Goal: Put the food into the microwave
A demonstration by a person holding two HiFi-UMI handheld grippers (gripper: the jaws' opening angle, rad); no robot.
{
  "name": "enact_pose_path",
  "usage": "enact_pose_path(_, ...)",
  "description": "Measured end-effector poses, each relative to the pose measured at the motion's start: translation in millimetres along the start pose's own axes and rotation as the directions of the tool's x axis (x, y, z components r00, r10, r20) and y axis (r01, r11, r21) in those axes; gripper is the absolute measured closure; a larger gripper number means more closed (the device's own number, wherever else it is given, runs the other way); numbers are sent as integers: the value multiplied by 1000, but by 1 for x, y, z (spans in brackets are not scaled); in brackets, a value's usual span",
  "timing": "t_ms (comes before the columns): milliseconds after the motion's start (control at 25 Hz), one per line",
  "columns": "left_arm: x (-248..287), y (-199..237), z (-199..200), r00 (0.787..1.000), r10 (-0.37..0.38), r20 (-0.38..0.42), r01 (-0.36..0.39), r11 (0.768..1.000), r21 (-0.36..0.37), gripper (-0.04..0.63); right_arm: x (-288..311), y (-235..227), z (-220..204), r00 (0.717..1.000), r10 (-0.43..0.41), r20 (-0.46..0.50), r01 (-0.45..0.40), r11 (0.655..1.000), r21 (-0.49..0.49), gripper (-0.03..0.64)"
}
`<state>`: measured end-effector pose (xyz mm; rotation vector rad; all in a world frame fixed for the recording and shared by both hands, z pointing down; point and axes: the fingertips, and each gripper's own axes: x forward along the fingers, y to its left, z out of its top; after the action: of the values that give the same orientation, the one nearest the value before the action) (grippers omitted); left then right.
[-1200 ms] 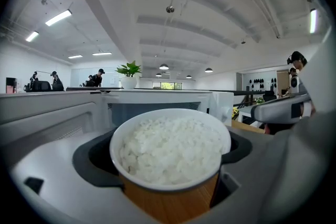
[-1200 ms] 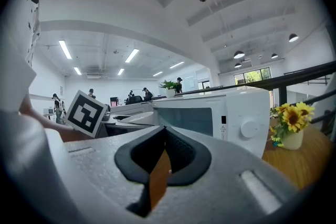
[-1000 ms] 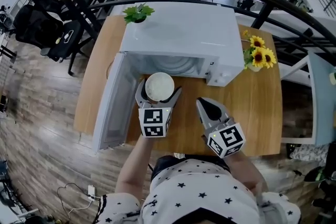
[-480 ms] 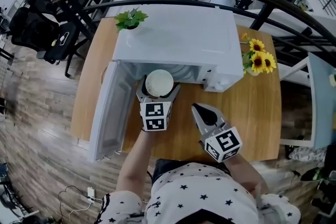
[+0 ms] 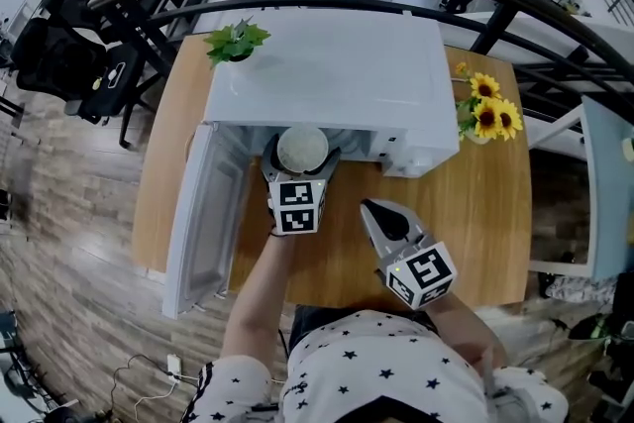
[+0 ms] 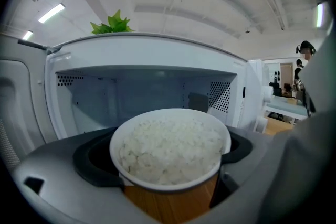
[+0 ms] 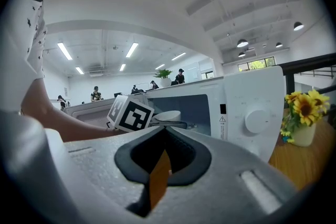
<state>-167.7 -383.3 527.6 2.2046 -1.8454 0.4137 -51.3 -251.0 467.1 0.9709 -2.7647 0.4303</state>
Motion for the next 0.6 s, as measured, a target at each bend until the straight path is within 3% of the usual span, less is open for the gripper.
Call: enact_pose_path(600,47,6,-15,999,-2,-42,3,1000,24,66,6,-17,-6,1000,-20,-15,20,999,26,612)
